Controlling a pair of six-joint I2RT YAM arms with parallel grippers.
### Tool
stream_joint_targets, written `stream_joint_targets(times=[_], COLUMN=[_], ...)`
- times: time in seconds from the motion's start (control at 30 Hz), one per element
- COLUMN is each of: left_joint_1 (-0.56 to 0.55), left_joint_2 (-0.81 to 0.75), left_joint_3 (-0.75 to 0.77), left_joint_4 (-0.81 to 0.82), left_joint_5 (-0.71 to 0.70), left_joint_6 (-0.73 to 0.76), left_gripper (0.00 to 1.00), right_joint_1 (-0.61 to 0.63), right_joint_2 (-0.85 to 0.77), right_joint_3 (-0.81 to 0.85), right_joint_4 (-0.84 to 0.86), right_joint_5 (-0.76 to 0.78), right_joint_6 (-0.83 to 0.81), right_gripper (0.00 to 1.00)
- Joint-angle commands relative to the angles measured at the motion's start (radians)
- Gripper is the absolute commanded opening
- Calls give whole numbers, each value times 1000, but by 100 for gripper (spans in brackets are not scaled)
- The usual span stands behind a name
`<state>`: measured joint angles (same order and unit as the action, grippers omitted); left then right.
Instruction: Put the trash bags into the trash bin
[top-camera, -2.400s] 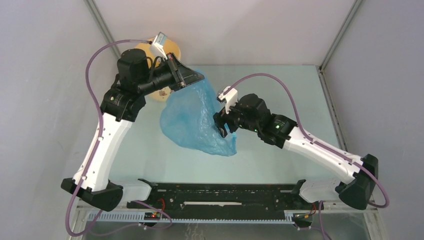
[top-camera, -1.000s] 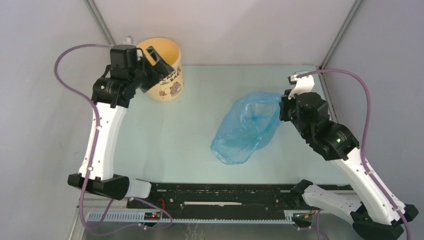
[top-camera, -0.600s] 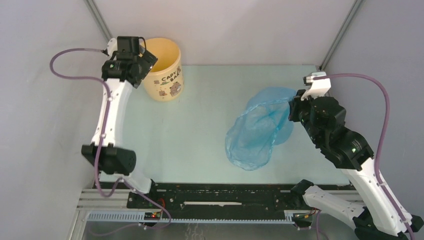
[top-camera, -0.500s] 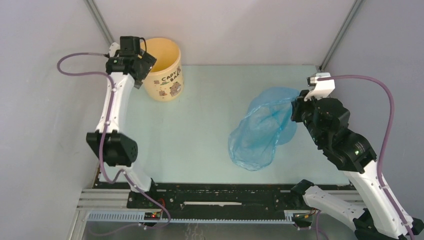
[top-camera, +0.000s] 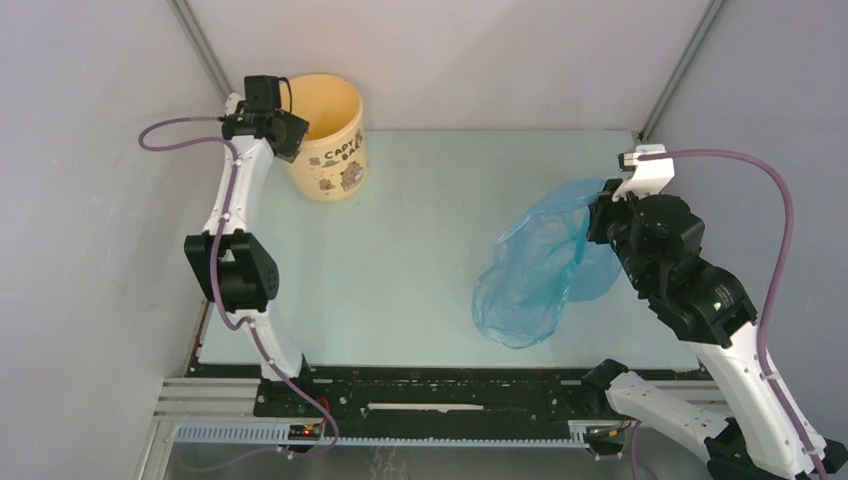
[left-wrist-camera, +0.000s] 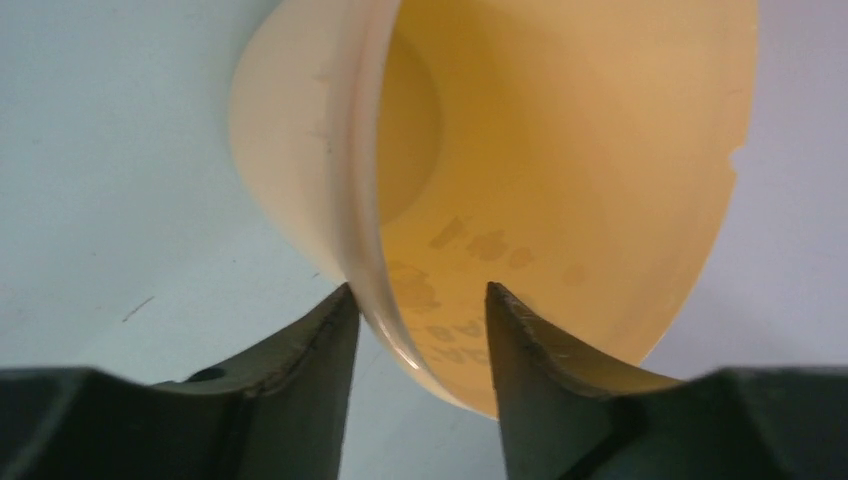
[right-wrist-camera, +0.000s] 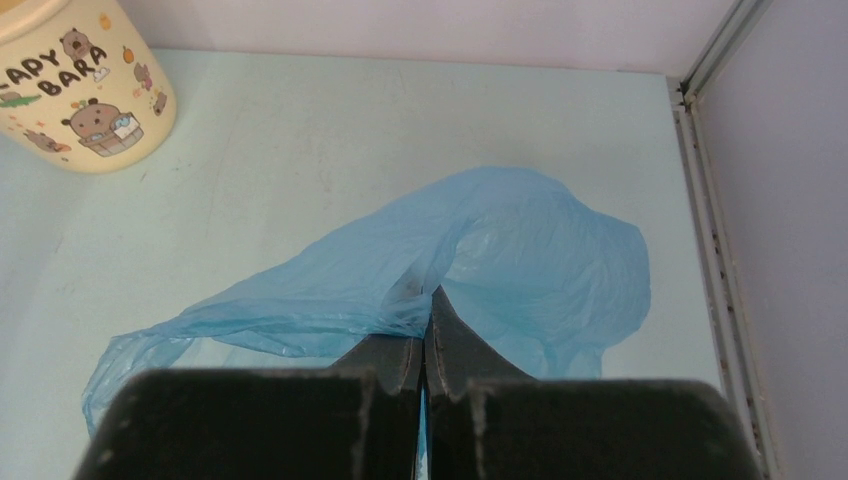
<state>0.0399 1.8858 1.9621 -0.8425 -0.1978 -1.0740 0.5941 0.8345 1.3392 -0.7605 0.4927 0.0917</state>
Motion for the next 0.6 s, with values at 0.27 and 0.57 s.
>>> stream_joint_targets(times=[0.27, 0.57], left_joint_1=[-1, -136], left_joint_2=[-82, -250], left_joint_3=[-55, -224], left_joint_4=[-24, -33], left_joint_5=[107, 190], left_joint_6=[68, 97], left_gripper=[16, 13], right_joint_1=[-31, -55], right_joint_2=[54, 80], right_joint_3=[46, 53], right_joint_4=[95, 139], right_joint_5=[-52, -105], right_joint_6=[-32, -40], right_gripper=[0, 0])
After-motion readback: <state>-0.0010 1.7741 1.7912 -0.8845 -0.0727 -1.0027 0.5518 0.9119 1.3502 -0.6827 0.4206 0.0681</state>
